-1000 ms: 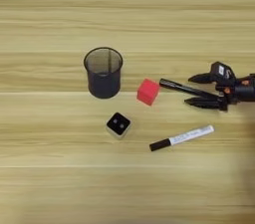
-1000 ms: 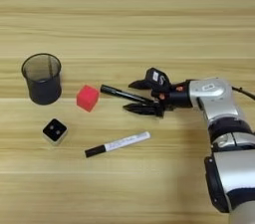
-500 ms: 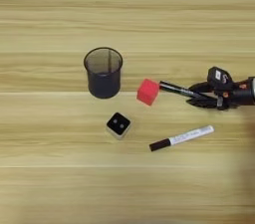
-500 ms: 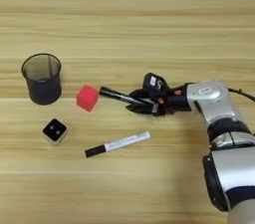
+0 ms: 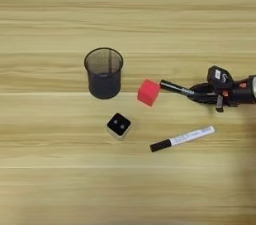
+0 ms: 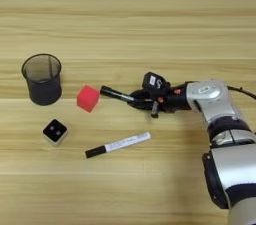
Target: Move the objects on the table
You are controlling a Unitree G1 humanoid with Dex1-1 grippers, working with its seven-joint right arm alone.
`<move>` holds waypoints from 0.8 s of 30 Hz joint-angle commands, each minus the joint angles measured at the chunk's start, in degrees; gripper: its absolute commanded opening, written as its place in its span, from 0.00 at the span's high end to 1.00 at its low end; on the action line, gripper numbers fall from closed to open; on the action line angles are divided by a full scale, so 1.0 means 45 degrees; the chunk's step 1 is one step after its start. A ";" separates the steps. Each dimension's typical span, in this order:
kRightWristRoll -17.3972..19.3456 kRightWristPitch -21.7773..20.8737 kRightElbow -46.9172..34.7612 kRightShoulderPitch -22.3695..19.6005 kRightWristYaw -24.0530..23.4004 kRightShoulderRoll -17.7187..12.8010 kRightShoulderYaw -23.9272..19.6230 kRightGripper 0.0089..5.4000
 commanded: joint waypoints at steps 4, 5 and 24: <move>0.0003 0.0033 -0.0316 -0.0854 -0.0452 -0.0290 -0.0101 0.83; 0.0108 0.0027 -0.0358 -0.0871 -0.0383 -0.0271 -0.0169 0.83; 0.2922 0.1660 -0.7512 0.1321 0.2798 -0.0648 -0.1104 0.83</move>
